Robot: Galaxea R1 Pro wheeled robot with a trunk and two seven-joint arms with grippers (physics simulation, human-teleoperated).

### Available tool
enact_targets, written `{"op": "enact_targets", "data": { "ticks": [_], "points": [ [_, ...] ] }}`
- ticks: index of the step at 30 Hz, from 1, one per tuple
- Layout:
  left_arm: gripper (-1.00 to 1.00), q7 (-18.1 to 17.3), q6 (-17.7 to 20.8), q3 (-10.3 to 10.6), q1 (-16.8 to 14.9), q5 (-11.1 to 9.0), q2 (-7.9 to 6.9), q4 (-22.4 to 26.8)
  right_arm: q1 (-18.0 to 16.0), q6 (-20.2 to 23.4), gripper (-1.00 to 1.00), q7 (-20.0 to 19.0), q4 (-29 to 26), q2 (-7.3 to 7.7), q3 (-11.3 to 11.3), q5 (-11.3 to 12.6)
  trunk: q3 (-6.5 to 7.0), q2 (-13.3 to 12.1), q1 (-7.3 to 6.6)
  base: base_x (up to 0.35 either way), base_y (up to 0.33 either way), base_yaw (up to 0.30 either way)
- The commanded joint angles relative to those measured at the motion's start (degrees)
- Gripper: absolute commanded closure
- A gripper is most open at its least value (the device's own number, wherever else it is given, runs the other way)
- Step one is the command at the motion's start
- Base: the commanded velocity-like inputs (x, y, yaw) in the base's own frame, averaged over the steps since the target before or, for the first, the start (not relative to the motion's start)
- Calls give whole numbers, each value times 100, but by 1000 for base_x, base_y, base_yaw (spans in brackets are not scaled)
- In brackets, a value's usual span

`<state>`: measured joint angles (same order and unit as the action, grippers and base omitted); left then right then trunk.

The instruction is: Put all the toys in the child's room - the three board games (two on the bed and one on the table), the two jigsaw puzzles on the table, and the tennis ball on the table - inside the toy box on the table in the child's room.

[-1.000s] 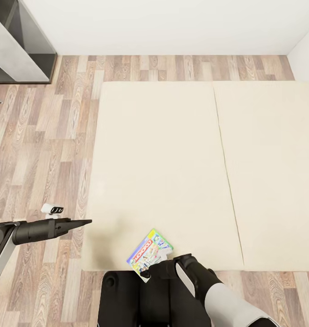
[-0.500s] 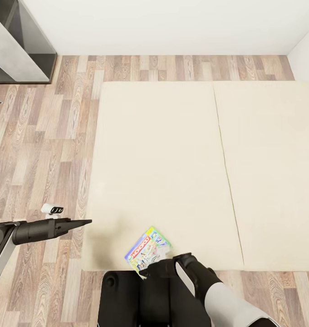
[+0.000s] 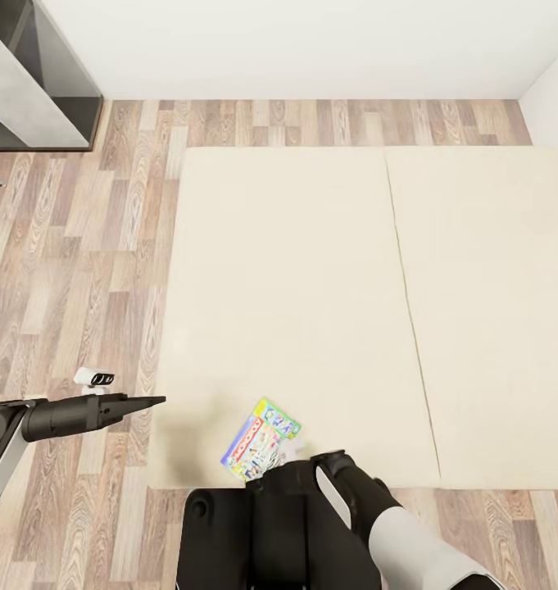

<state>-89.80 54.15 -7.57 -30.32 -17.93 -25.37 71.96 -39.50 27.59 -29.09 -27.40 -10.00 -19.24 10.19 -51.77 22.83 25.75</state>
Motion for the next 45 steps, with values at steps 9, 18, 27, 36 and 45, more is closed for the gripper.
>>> {"op": "enact_targets", "data": {
  "ticks": [9, 18, 27, 36, 45],
  "points": [
    [-100, -20, 61, 1, 0, 3, -3, 2, -2, 78, -100, -79, -366, 0, -9, 62, -6, 9, 3, 0, 0, 0],
    [-100, -20, 61, 1, 0, 0, -3, 2, 4, 95, -100, -105, -614, 0, -9, 69, -6, 9, 3, 0, 0, 0],
    [-100, -20, 61, 1, 0, 7, -3, 2, 6, 92, -100, -111, -729, 0, -5, 71, -6, 9, 3, 0, 0, 0],
    [-100, -20, 61, 1, 0, 15, -3, 2, 12, 426, -100, -107, -878, 0, -2, 71, -6, 9, 3, 0, 0, 0],
    [-100, -20, 61, 1, 0, 6, -3, 2, 12, 1151, -100, -268, -1748, 0, 7, 73, -6, 9, 3, 0, 0, 0]
  ]
}}
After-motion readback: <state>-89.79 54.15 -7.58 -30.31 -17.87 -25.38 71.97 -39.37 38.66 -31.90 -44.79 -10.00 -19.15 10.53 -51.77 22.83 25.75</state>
